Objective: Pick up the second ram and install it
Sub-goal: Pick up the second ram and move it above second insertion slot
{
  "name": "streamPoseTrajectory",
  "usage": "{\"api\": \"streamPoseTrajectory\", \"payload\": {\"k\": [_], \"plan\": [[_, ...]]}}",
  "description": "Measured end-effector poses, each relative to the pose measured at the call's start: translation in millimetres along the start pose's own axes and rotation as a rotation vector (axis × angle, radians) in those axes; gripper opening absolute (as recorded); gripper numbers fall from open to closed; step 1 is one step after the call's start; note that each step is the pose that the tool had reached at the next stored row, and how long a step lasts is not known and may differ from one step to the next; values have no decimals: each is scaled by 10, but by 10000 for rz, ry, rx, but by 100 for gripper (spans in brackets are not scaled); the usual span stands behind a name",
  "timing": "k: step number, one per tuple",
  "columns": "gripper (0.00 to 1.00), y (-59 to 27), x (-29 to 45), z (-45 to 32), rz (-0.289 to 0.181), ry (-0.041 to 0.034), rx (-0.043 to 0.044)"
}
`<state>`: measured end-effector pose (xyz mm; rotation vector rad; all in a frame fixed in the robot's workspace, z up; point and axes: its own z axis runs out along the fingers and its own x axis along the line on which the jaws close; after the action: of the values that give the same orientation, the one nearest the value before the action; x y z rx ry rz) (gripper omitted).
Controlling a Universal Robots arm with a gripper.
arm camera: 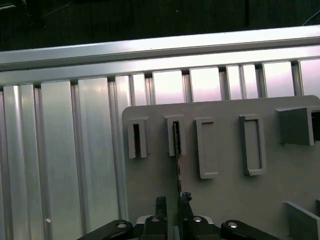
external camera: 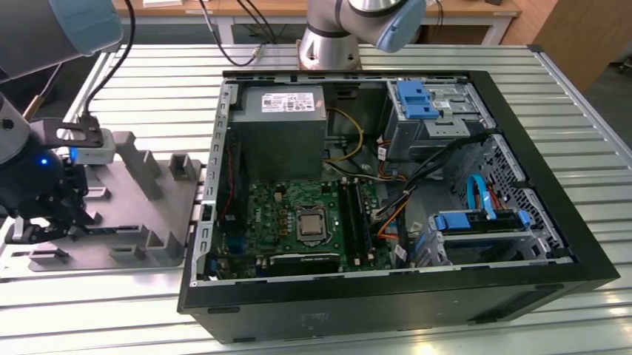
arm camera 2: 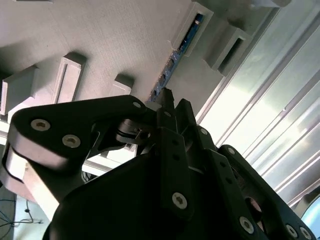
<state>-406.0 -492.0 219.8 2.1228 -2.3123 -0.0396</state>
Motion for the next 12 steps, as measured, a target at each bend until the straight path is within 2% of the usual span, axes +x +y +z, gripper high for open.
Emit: {"api": "streamPoseTrajectory", "payload": {"k": [3, 7, 11, 12], "plan": [[24, 1, -1, 22, -327, -59, -13], [24, 0, -15, 88, -387, -144, -18], [24, 2, -34, 140, -407, -320, -31], [24, 3, -34, 158, -420, -341, -32]]}}
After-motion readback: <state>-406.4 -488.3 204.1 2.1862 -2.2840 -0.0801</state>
